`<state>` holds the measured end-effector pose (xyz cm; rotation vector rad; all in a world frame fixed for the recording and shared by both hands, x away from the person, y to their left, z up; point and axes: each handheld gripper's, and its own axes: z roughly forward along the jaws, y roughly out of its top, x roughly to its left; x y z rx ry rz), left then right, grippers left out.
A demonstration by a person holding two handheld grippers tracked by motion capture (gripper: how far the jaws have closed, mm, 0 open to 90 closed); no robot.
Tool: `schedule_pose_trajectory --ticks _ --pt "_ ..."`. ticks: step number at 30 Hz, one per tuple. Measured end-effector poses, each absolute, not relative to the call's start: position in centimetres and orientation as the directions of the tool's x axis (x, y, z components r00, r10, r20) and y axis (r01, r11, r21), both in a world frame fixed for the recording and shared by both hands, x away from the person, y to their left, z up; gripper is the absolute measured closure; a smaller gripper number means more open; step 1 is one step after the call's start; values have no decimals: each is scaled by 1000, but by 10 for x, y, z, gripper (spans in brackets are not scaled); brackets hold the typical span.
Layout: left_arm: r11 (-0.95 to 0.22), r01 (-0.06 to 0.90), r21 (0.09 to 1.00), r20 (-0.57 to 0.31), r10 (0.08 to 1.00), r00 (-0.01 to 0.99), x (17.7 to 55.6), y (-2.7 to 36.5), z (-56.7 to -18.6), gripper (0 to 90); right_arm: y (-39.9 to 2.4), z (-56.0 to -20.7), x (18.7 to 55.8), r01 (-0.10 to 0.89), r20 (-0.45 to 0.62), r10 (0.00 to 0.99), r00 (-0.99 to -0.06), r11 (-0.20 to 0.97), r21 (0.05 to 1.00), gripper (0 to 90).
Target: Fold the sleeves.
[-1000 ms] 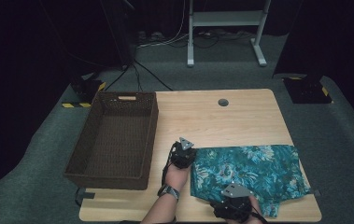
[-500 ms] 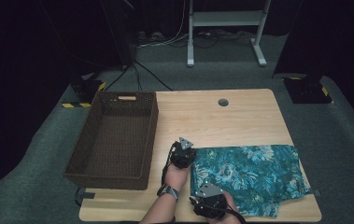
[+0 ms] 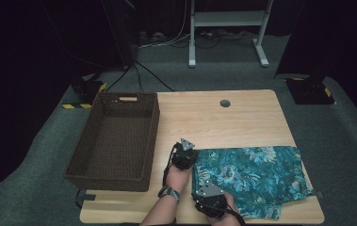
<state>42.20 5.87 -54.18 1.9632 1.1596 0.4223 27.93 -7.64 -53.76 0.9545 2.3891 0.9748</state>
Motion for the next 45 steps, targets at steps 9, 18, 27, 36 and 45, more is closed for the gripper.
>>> schedule_pose_trajectory --ticks 9,18,27,36,45 --pt "-238 593 770 -138 845 517 422 61 -542 849 -82 -539 276 413 -144 710 -689 549 727 813" --pt "-133 646 751 -255 845 470 428 71 -540 864 -85 -532 283 397 -128 689 -714 548 736 847" --pt "67 621 781 -371 849 375 428 86 -524 868 -83 -504 288 331 -134 678 -722 510 794 847" --pt "130 530 838 -377 840 390 424 98 -473 868 -75 -461 289 258 -141 678 -721 453 854 846" --pt "228 417 880 -403 824 400 413 123 -406 868 -59 -411 286 141 -191 642 -742 429 892 847"
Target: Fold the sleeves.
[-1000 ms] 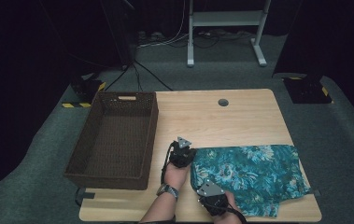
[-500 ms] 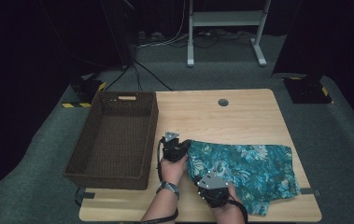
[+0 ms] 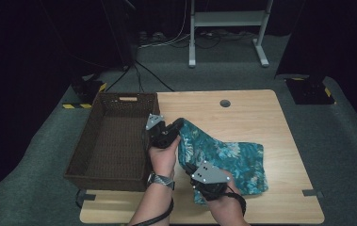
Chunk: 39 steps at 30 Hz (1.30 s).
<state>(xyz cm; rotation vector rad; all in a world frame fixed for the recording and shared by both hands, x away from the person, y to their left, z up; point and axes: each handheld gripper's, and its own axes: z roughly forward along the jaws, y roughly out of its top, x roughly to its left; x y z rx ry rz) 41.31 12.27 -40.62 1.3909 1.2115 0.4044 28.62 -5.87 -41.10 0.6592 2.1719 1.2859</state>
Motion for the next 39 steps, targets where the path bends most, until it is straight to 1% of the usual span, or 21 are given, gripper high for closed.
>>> schedule_pose_trajectory --ticks 3,6,9,13,18,24,30,34,36,39 --pt "211 402 891 -377 838 395 411 125 -397 868 -56 -402 285 117 -208 636 -743 429 896 848" --pt "202 396 896 -364 845 392 411 121 -395 868 -59 -401 285 114 -221 642 -734 437 892 848" --pt "190 395 899 -352 849 394 413 108 -397 868 -68 -403 285 118 -240 652 -719 455 883 848" --pt "170 395 903 -334 857 393 417 84 -402 869 -91 -407 286 136 -253 679 -689 464 875 848" --pt "107 406 907 -288 863 415 424 48 -409 868 -126 -414 288 182 -240 726 -644 451 874 847" --pt "-7 419 908 -203 868 453 434 1 -419 866 -161 -430 291 247 -212 775 -595 427 870 846" --pt "-120 459 880 -140 858 495 445 -40 -442 862 -186 -450 293 317 -183 808 -560 413 854 844" --pt "-185 499 847 -107 860 499 453 -55 -465 839 -197 -472 295 380 -164 816 -554 423 823 830" --pt "-204 520 829 -109 855 508 457 -59 -473 828 -202 -483 298 410 -159 819 -552 433 803 808" --pt "-213 526 824 -115 845 522 457 -63 -479 802 -208 -492 299 438 -149 825 -545 431 789 808"
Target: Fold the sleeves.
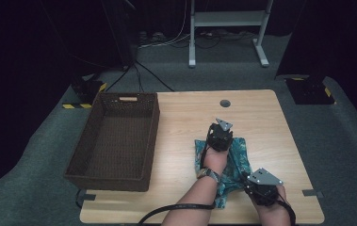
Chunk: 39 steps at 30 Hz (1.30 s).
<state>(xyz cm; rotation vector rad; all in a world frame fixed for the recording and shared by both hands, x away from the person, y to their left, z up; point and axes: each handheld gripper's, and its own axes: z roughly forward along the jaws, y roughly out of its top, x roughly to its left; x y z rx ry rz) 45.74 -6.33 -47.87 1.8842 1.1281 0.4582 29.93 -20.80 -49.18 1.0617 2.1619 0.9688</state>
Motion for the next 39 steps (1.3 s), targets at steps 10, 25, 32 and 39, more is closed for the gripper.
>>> schedule_pose_trajectory --ticks 10,25,32,39 --pt "-203 491 847 -115 832 543 451 -50 -468 561 -218 -496 292 442 -130 838 -529 404 801 693" --pt "-230 505 832 -121 813 570 431 -13 -463 332 -230 -500 293 469 -83 846 -526 370 802 601" --pt "-254 477 841 -90 804 587 409 4 -459 321 -232 -503 293 480 -79 847 -526 372 794 577" --pt "-252 487 836 -104 799 592 388 18 -463 318 -233 -506 291 481 -88 846 -525 381 789 567"
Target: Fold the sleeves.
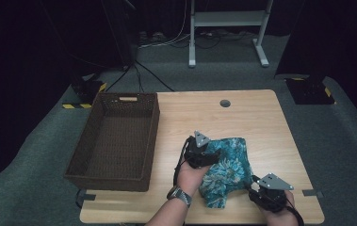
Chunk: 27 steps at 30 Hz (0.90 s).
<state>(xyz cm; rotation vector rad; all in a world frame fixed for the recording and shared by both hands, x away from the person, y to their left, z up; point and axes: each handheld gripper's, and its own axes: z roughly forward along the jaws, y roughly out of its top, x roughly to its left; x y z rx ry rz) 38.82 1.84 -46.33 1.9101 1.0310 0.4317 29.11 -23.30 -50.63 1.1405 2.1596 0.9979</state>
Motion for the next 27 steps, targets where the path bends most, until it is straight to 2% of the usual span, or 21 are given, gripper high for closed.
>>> schedule_pose_trajectory --ticks 10,20,27 --pt "-265 515 815 -125 787 604 361 30 -484 333 -236 -509 293 489 -85 850 -520 378 786 546" --pt "-243 555 796 -200 759 619 325 26 -504 338 -239 -511 295 504 -78 858 -508 369 781 518" --pt "-302 550 778 -169 743 647 312 15 -516 343 -243 -516 298 526 -67 864 -499 363 769 516"
